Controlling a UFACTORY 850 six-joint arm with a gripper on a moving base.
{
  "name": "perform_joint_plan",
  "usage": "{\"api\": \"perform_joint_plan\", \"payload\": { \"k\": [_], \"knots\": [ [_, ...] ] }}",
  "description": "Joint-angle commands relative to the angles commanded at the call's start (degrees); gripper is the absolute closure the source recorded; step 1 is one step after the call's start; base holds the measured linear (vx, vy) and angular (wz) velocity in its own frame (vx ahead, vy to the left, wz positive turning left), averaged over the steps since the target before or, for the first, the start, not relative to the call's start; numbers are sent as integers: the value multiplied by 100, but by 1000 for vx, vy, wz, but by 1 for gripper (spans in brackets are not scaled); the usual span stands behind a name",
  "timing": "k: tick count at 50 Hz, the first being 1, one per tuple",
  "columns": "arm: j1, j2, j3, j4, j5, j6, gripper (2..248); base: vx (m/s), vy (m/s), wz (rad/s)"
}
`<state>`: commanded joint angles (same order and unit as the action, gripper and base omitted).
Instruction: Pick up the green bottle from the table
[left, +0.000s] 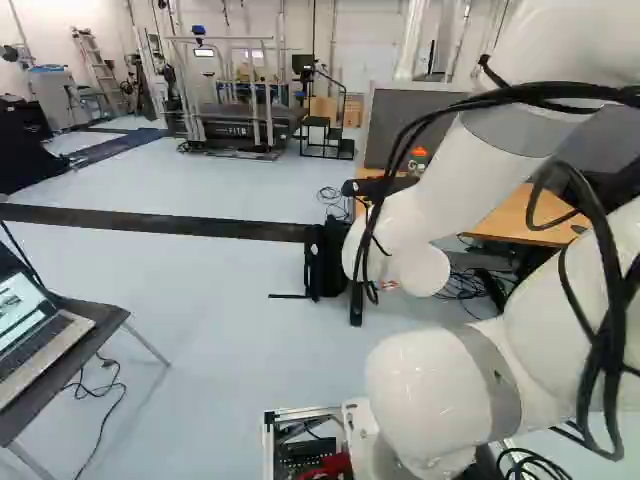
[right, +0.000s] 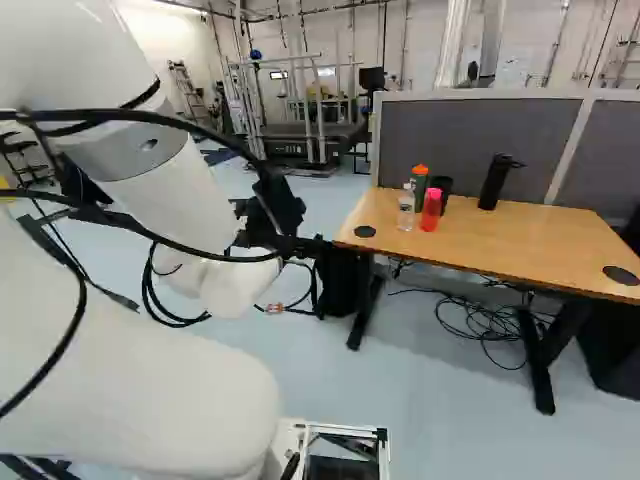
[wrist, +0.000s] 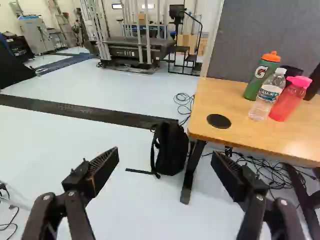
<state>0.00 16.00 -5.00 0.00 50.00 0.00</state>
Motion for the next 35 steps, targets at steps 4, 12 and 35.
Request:
{"api": "perform_joint_plan", "payload": {
  "k": [4, 12, 35],
  "knots": [
    [0, 0, 0, 0, 0, 0, 3, 66, 7, -172],
    [0, 0, 0, 0, 0, 0, 3, 217, 15, -56],
    [0, 0, 0, 0, 0, 0, 3, 253, 0, -102]
  ]
}}
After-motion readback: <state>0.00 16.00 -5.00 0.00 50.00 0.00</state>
